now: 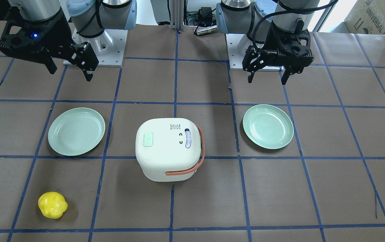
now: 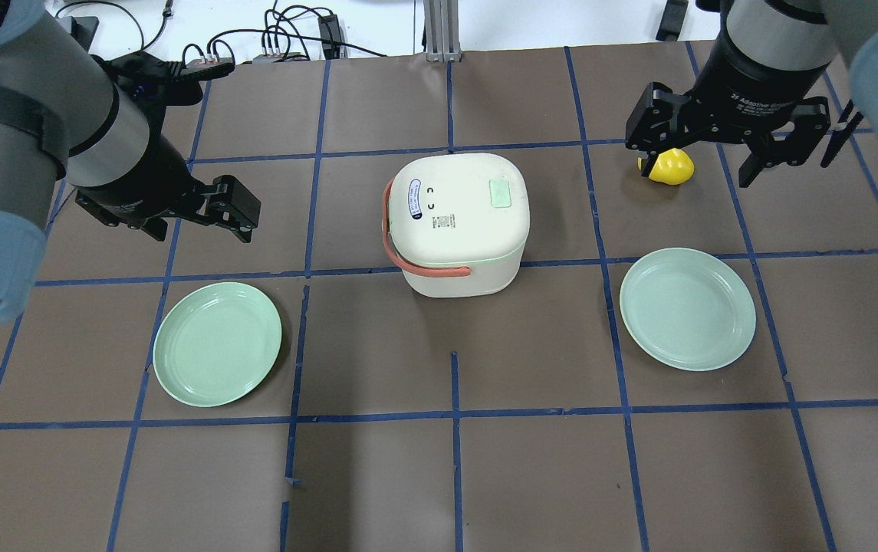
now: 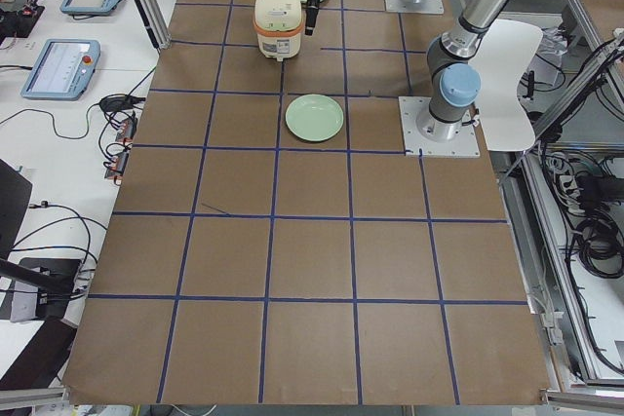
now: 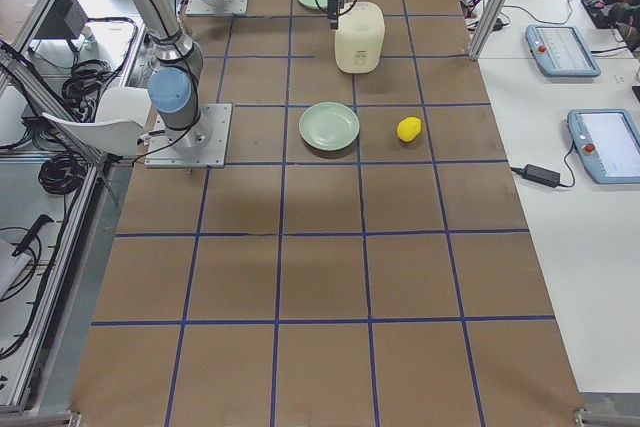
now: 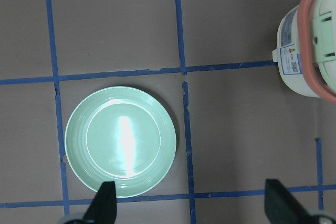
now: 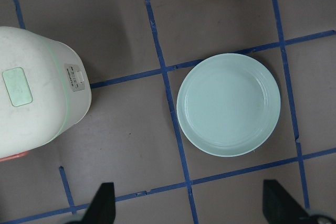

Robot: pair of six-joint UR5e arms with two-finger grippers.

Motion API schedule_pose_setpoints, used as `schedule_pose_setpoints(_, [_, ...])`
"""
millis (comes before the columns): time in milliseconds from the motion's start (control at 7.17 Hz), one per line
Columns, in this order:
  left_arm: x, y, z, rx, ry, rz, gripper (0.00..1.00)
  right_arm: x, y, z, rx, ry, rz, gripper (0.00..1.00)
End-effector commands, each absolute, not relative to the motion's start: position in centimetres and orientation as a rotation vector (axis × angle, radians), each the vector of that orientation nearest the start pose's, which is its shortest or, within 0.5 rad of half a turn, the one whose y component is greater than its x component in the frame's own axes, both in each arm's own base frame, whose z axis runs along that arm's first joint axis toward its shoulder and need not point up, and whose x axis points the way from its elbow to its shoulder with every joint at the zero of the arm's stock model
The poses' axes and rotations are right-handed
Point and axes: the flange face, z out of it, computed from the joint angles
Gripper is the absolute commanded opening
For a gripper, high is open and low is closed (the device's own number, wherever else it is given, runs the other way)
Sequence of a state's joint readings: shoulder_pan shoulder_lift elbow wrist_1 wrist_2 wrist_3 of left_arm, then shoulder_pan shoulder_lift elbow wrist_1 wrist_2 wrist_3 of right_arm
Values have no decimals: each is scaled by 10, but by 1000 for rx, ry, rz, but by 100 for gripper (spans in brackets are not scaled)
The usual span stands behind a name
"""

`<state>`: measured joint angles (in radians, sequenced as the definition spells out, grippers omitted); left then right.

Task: Press rice cooker button

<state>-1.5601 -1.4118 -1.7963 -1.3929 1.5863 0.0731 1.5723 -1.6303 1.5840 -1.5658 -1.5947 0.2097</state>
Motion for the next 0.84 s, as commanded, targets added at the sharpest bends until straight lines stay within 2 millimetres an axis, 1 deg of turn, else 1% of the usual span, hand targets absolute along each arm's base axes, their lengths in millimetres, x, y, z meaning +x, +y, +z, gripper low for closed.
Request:
schedule_pose_setpoints(0, [-127,-435,468,92,3116,-171,100,132,-471,509,337,3139,-76,100])
schedule_pose_setpoints(279, [-127,-439,468,77,3114,-183,100,135,-473,507,375,3102,-74,100])
schedule_pose_setpoints(419, [-125,-447,468,71,3098,-179,100,137,-474,507,491,3065,-68,100])
schedule_pose_setpoints(558, [-124,-452,467,-34,3115,-191,100,135,-481,509,538,3066,-131,99])
schedule_pose_setpoints(698, [-123,-470,468,-48,3108,-245,100,136,-488,512,509,3052,-203,77])
